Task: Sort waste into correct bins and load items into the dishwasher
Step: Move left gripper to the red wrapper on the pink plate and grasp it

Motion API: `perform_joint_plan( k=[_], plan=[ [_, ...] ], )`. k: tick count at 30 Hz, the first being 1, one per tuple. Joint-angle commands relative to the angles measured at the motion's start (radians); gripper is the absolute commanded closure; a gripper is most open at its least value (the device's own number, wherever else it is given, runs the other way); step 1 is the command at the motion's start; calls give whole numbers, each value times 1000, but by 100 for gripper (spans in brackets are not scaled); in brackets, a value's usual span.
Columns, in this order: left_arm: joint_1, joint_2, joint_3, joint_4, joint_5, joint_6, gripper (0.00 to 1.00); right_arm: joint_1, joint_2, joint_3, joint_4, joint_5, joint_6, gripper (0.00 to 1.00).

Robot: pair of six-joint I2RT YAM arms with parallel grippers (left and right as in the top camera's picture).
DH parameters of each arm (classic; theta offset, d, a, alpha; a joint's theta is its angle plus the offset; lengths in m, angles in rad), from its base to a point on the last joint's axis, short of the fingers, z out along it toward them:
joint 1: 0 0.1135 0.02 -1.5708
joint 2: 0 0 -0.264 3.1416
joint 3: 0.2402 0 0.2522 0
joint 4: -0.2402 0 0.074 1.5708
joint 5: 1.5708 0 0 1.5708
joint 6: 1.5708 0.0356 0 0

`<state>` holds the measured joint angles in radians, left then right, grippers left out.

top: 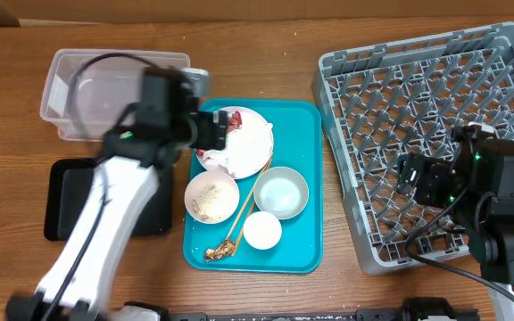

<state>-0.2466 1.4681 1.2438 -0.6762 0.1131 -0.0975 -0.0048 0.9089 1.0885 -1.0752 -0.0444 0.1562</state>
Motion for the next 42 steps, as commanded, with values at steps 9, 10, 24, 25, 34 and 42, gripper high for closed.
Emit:
perform_joint_plan(
  k=[9, 10, 24, 25, 34, 42],
  plan=[
    [-101, 340, 17, 130, -277, 76, 17, 3, -9, 31, -6, 10, -6, 0],
    [-100, 360, 17, 138, -286, 76, 18, 4, -9, 31, -9, 10, -6, 0],
    [-100, 430, 17, 217, -297, 76, 68, 4, -9, 31, -20, 10, -6, 0],
    [-100, 430, 17, 217, -297, 75, 71, 4, -9, 31, -21, 10, -6, 0],
    [-100, 431, 17, 241, -296, 75, 65, 4, -9, 31, -28, 10, -6, 0],
    [-101, 439, 17, 270, -296, 75, 68, 4, -9, 31, -31, 10, -6, 0]
  ],
)
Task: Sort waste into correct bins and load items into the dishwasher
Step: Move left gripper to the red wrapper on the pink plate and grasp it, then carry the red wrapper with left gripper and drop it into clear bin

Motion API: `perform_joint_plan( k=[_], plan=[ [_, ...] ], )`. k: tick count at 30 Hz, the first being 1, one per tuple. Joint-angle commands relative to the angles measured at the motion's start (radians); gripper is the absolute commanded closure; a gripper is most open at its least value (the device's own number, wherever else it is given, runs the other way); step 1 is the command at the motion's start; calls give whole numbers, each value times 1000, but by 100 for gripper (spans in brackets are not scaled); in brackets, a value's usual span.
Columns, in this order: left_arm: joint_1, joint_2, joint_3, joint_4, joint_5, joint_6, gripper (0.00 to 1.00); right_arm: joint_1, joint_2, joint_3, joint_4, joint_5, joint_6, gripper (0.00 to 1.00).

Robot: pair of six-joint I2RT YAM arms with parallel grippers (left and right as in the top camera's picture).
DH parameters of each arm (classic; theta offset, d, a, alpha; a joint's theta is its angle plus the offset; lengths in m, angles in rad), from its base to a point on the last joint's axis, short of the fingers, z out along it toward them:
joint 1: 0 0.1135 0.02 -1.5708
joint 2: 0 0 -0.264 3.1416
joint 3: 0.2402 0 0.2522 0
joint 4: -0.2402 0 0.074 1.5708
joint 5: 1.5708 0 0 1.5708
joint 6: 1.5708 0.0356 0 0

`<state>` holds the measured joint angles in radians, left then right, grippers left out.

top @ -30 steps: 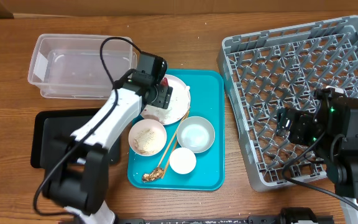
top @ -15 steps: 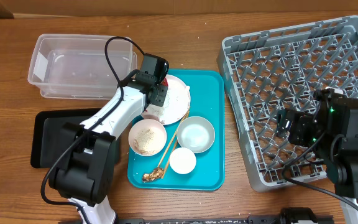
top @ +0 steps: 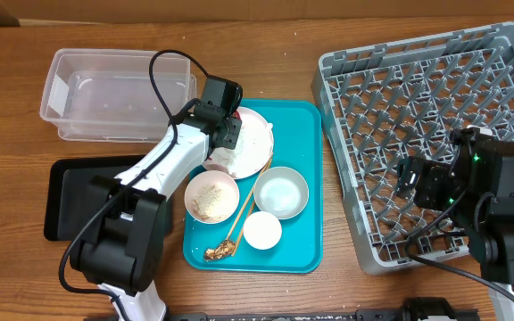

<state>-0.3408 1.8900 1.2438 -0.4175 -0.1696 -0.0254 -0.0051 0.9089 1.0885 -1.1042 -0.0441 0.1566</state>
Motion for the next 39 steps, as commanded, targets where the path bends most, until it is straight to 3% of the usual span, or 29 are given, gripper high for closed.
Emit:
perform_joint_plan(
  k=[1, 15, 27, 31, 39],
  plan=[
    [-6, 19, 17, 14, -13, 3, 67, 4, -9, 31, -2, 10, -7, 0],
    [-6, 20, 15, 53, 13, -5, 75, 4, -9, 31, -2, 10, -7, 0],
    [-7, 50, 14, 52, 45, -5, 74, 4, -9, 31, -2, 10, -7, 0],
    [-6, 60, 15, 49, 47, -4, 96, 4, -9, 31, -6, 10, -7, 0],
    [-6, -41, 115, -16, -116, -3, 96, 4, -9, 31, -6, 10, -7, 0]
  ],
)
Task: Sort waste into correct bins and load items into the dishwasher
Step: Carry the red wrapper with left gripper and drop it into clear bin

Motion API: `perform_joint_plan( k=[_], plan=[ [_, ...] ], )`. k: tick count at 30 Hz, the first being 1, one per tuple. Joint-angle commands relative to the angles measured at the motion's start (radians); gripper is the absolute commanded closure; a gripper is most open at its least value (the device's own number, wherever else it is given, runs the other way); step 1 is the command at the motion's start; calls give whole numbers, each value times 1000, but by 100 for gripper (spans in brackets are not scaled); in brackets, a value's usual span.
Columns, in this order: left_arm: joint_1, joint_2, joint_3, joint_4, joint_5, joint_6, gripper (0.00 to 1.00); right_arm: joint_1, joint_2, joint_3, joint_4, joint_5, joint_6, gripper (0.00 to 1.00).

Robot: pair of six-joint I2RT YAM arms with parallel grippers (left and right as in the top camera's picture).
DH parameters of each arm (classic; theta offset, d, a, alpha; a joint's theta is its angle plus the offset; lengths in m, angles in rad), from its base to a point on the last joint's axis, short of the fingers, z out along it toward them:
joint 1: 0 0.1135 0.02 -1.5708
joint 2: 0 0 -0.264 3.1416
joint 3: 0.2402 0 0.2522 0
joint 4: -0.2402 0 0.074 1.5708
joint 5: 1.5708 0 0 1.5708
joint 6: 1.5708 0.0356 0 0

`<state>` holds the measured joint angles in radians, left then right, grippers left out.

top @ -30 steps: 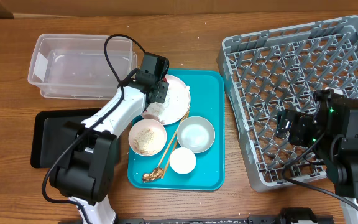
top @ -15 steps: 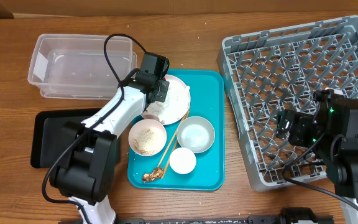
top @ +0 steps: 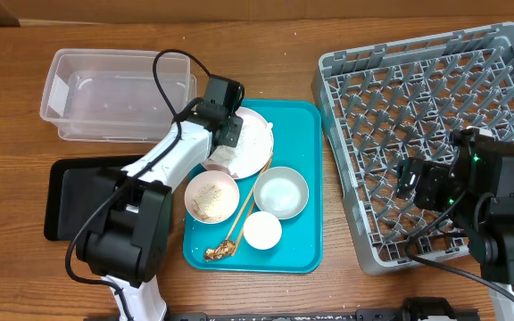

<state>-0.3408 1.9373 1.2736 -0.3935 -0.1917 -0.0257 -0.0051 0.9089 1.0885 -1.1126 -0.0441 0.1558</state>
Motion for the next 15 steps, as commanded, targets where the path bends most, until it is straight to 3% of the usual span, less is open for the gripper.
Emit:
perform_joint_plan(
  k=[1, 7, 15],
  plan=[
    [-5, -103, 102, -53, -110, -3, 96, 4, -9, 31, 3, 10, -6, 0],
    [21, -209, 169, -80, -229, 8, 96, 4, -9, 31, 2, 10, -6, 0],
    [151, -209, 169, -82, -206, 3, 95, 4, -9, 31, 2, 10, -6, 0]
  ],
)
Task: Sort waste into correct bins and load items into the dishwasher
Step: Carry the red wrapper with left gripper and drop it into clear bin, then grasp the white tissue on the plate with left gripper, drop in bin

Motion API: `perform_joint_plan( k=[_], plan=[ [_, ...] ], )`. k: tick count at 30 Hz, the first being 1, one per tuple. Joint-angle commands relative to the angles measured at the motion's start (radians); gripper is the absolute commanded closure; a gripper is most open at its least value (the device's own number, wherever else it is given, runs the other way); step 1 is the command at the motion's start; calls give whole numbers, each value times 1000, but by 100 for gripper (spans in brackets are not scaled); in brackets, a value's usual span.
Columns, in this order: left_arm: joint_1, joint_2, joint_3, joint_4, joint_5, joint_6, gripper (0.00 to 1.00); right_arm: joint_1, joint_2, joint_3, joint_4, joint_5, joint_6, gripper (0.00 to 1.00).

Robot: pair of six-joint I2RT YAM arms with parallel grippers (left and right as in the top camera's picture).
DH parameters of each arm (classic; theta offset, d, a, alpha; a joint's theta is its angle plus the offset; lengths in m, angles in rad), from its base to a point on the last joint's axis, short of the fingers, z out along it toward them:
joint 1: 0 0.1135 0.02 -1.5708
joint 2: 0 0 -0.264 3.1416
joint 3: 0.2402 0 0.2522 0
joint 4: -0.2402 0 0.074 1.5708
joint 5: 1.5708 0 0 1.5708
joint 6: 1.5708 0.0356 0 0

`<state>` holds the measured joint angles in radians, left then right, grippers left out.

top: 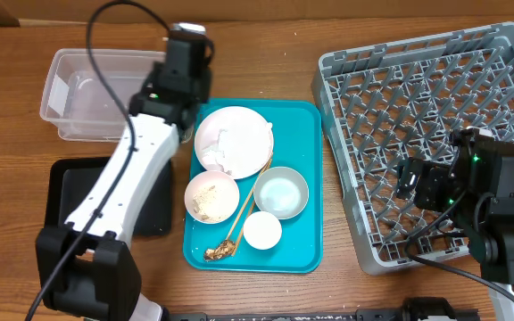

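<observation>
My left gripper [187,40] hovers at the far right corner of the clear plastic bin [87,107]; the wrist hides its fingers, so its state and load are unclear. On the teal tray [306,134] lie a white plate [248,134] with crumpled white paper [226,153], a crumb-filled bowl [211,196], a pale empty bowl [280,192], a small white cup [261,230] and a gold spoon with chopsticks [230,239]. My right gripper [410,178] hangs over the grey dish rack [400,80]; its fingers are too dark to read.
A black flat tray [70,201] lies at the left, partly under my left arm. The rack takes up the right side of the wooden table. The clear bin sits at the back left, just beyond the teal tray.
My left gripper was down on the plate's left part; now it is up and back, by the clear bin's right end. No red scrap shows on the plate now. Right arm unchanged.
First my left gripper was at the plate's left edge, beside a red scrap on the plate. At the two later moments it stood on that spot of the plate. Now it is by the clear bin and the plate shows only white paper.
</observation>
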<state>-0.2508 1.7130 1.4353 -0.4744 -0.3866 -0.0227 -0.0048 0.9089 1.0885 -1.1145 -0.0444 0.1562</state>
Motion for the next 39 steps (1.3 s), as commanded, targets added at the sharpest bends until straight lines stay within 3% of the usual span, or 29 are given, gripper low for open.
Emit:
perform_joint_plan(
  k=[1, 5, 9, 15, 19, 22, 29, 39],
  plan=[
    [81, 19, 7, 1, -1, -1, 93, 3, -9, 31, 4, 10, -6, 0],
    [145, 45, 7, 23, 72, -3, 86, 4, -9, 31, 4, 10, -6, 0],
    [176, 54, 8, 26, 133, -3, 59, 4, -9, 31, 3, 10, -6, 0],
    [130, 50, 8, -25, 285, -2, 57, 4, -9, 31, 0, 10, -6, 0],
    [58, 51, 7, -112, 426, -4, 50, 4, -9, 31, 1, 10, -6, 0],
    [-21, 64, 6, -198, 443, -3, 42, 4, -9, 31, 0, 10, -6, 0],
    [-105, 179, 5, -293, 428, -7, 39, 4, -9, 31, -2, 10, -6, 0],
    [-110, 344, 5, -300, 406, -7, 45, 4, -9, 31, -18, 10, -6, 0]
  ],
)
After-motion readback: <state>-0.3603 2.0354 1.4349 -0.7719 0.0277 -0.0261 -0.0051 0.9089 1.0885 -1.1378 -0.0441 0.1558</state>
